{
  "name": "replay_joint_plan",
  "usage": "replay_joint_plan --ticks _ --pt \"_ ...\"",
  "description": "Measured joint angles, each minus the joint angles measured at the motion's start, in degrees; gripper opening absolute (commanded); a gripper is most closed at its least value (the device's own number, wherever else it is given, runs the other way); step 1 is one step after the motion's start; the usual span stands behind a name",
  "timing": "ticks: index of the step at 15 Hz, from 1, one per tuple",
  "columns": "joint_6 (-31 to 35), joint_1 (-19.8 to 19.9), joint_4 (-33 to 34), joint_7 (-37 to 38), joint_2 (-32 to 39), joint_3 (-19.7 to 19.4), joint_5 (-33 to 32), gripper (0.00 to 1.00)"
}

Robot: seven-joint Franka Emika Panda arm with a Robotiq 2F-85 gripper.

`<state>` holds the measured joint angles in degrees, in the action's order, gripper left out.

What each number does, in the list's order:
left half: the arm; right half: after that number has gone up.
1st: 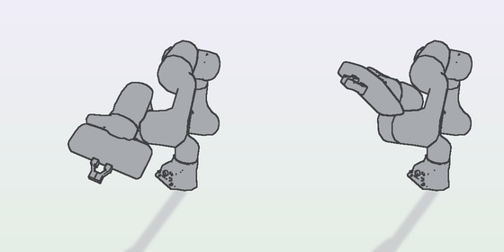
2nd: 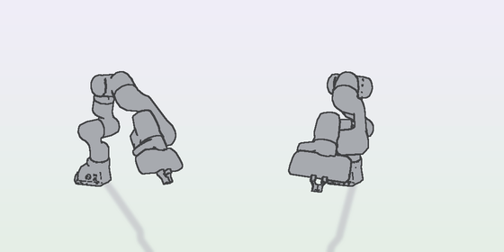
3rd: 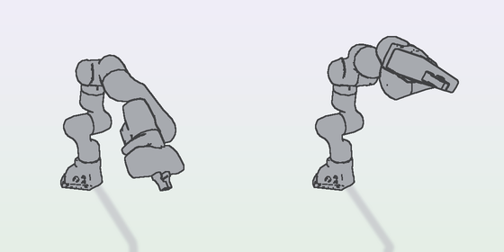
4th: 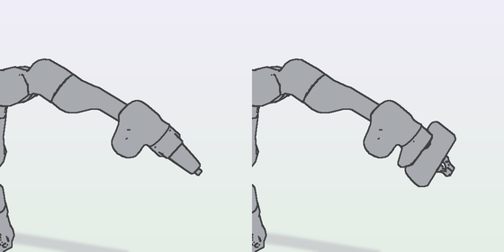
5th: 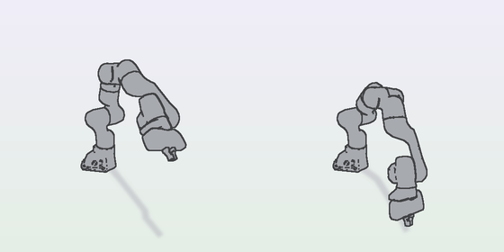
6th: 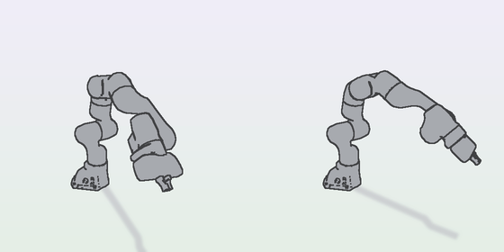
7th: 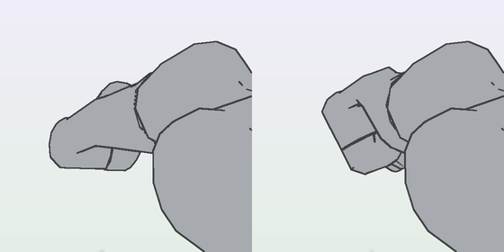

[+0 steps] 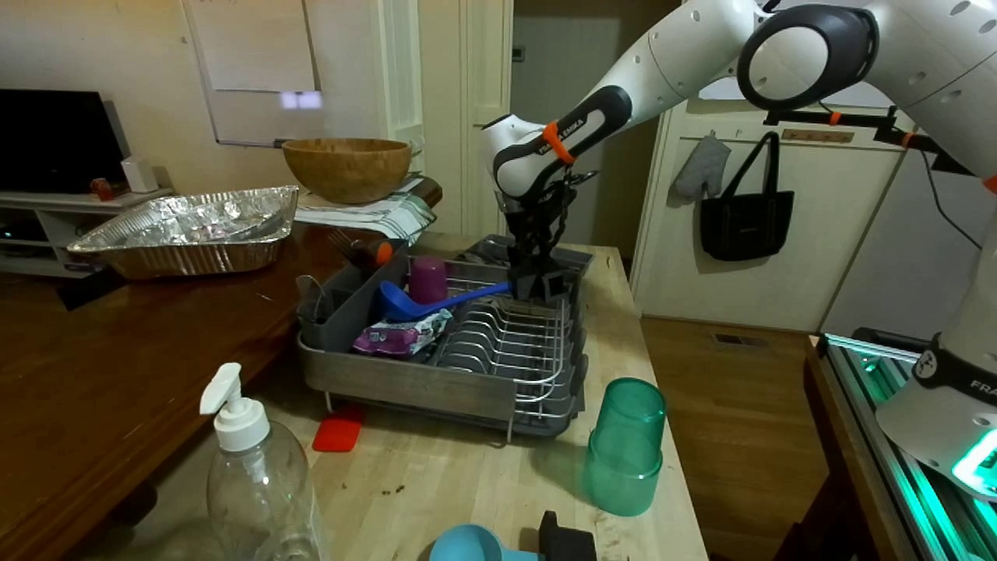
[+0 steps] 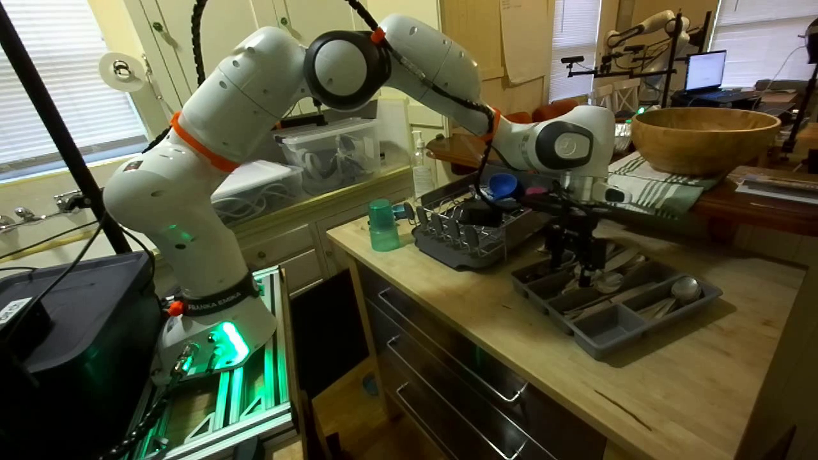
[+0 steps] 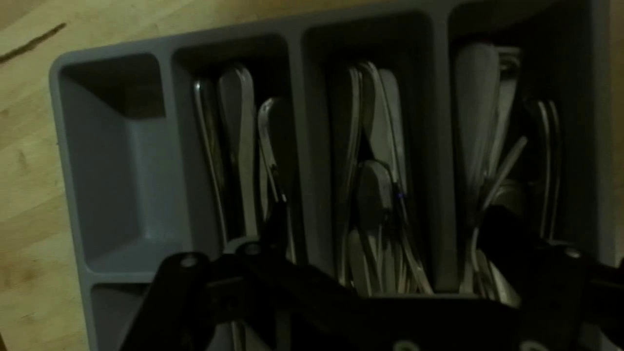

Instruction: Move the fork to the left

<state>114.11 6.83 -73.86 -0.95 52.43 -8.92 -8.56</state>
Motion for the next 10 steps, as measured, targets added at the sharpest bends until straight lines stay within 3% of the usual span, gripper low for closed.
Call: replay_joint_plan --ticks 7,8,10 --pt "-3.2 -1.7 0.9 2.0 0.8 -0.4 -3.5 0.97" --pt "-3.3 -2.0 1.0 2.1 1.0 -0.4 -4.1 0.73" --pt "-3.4 -2.6 1.1 2.1 1.2 -0.5 -5.0 0.67"
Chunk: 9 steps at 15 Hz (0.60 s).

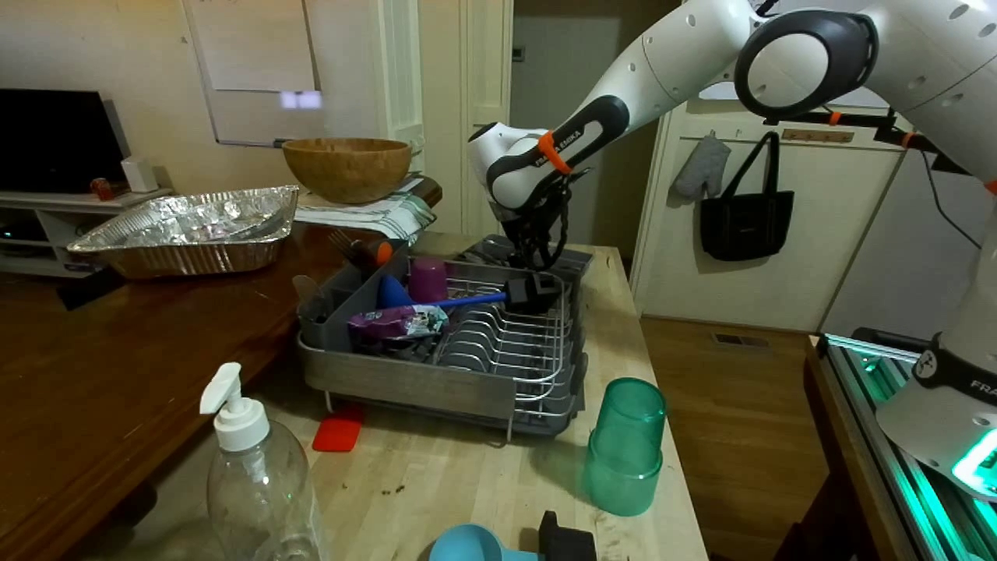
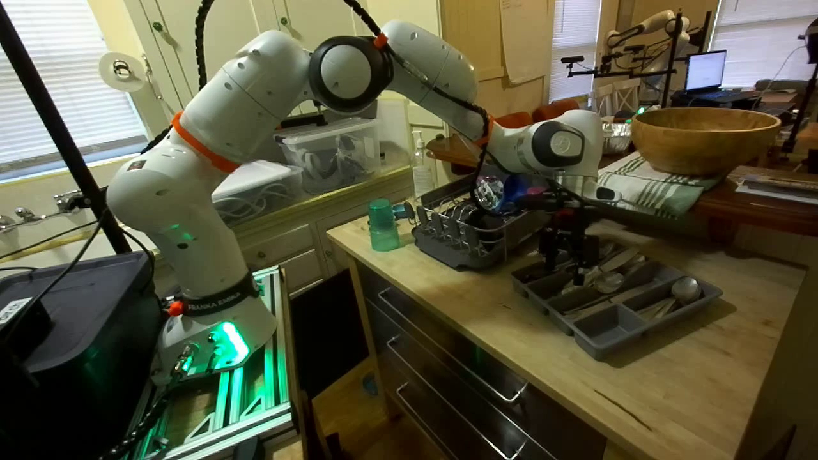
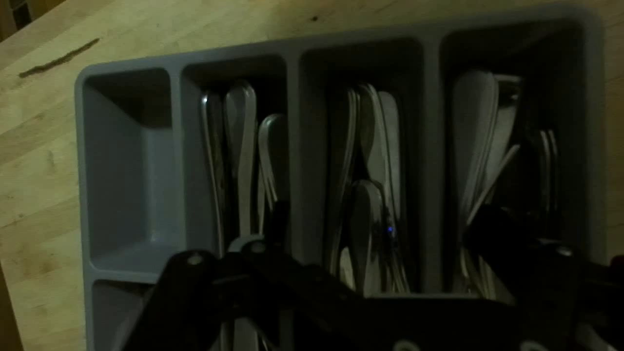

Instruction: Move the fork to the left

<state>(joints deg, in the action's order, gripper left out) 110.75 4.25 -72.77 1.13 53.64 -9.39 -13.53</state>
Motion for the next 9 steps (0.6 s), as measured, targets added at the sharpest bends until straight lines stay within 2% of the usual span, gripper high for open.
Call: replay_joint_plan --ticks 4,8,9 --pt "0.1 -0.8 0.2 -1.2 0.0 0.5 -0.3 0.34" --pt "3.7 -0.6 0.2 -8.5 0.0 1.9 -0.6 0.04" --pt "4.4 -0.5 0.2 -10.6 0.0 2.2 -0.7 0.03"
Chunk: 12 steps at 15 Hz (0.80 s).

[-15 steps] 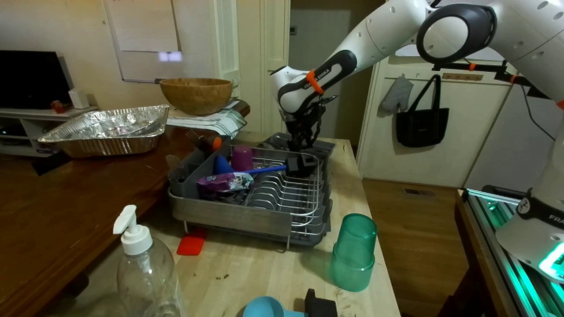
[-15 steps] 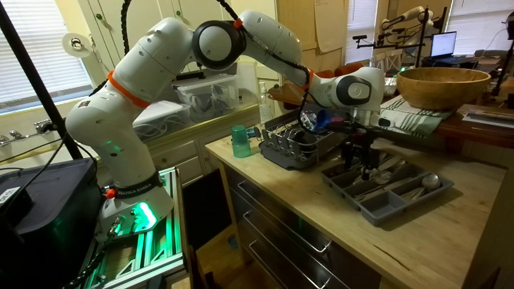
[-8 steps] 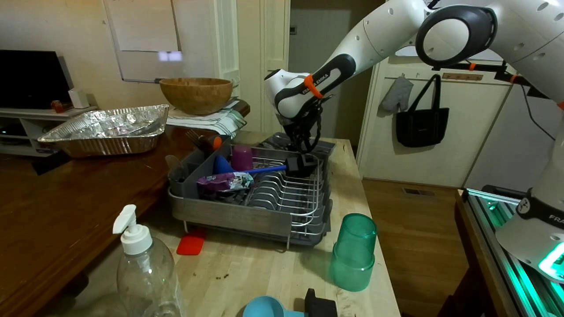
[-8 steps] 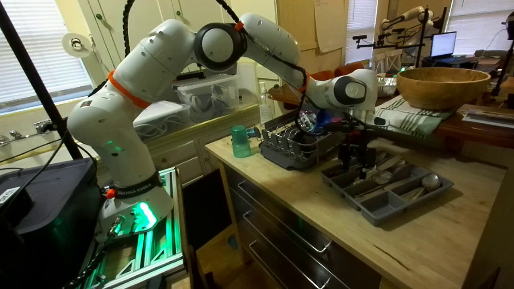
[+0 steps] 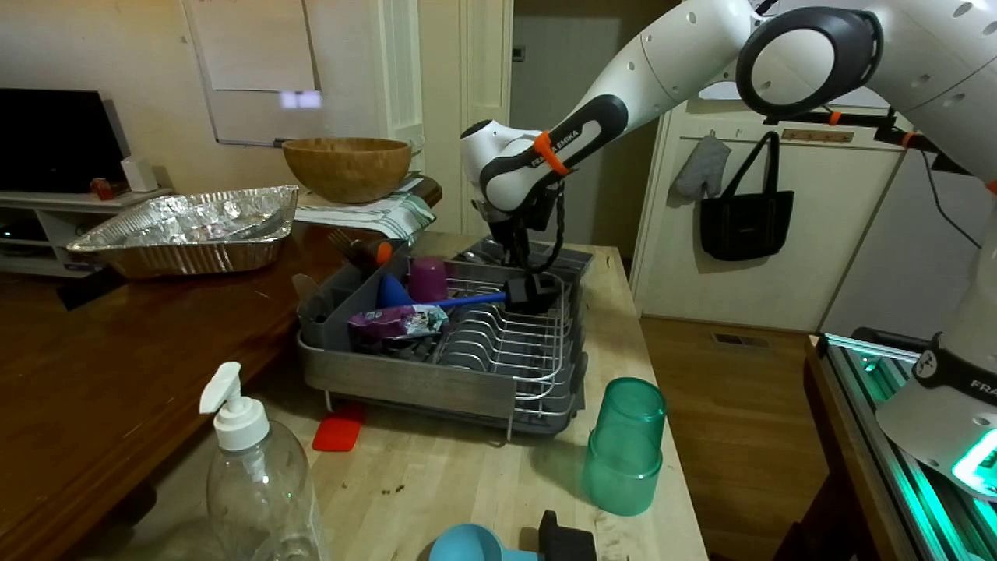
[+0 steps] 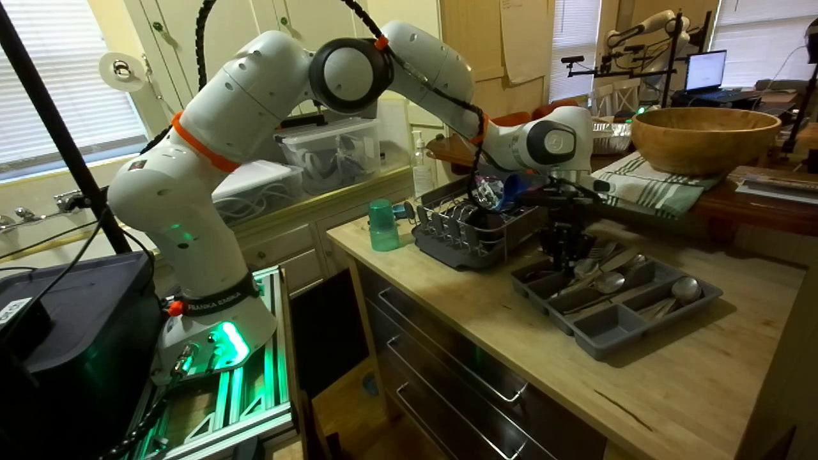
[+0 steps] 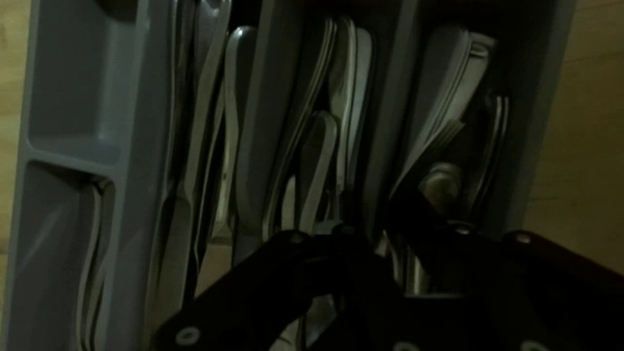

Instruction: Move the fork to the left

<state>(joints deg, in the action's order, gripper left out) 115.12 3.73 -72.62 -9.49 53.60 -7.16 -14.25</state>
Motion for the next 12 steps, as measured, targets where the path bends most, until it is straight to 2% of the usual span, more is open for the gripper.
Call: replay_joint_plan --ticks 1,3,4,6,12 --pt "0.1 0.1 -0.1 -2.1 -0.2 0.1 -0.3 0.05" --pt "1.2 0.6 -0.2 -6.6 -0.5 0.7 -0.6 0.04" --pt "2.6 0.9 -0.2 -8.7 -0.5 1.1 -0.6 0.0" --pt "3.7 1.6 -0.2 -11.4 -0.6 2.4 -0.4 0.01" --pt "3.1 3.6 -0.2 -12.3 -1.7 4.2 1.8 0.01"
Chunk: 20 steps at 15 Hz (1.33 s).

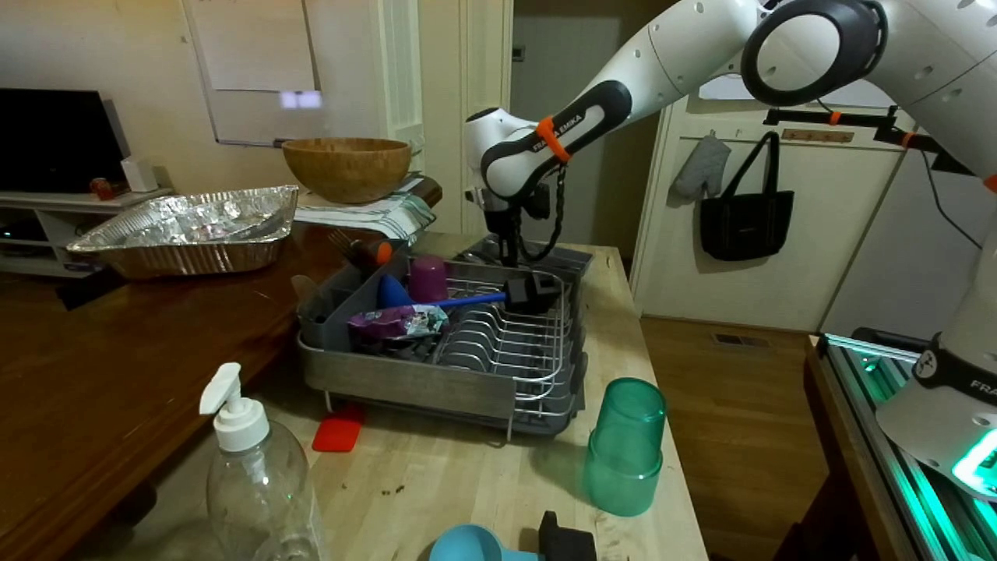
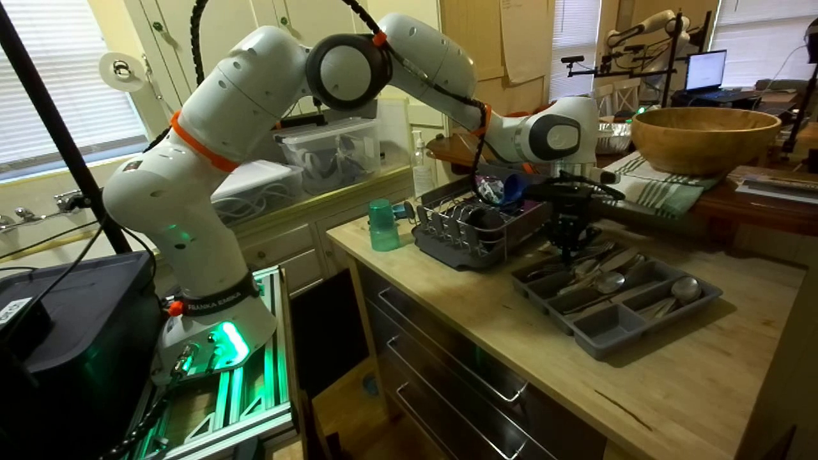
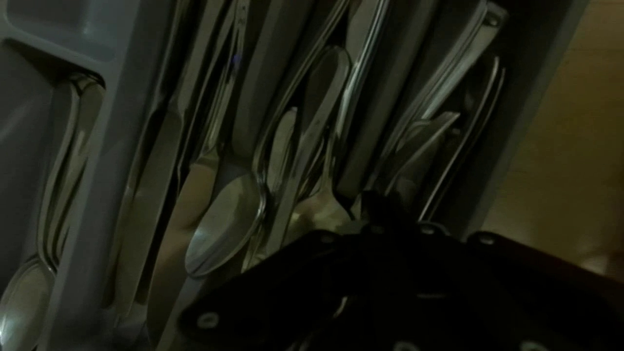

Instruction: Move the fork to the left

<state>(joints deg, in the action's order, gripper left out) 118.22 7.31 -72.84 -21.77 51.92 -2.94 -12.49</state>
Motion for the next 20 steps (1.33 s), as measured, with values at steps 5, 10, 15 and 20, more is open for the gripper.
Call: replay_joint_plan --ticks 5,10,15,20 --pt "0.2 1.9 -4.8 0.0 -8.4 1.7 4.1 0.01" --pt "-0.1 2.4 -10.7 0.2 -16.2 1.8 6.5 0.01" --pt "-3.2 3.7 -14.9 -5.2 -19.7 1.9 7.4 0.01" --pt "3.6 4.3 -21.0 -11.6 -24.4 3.4 9.1 0.01"
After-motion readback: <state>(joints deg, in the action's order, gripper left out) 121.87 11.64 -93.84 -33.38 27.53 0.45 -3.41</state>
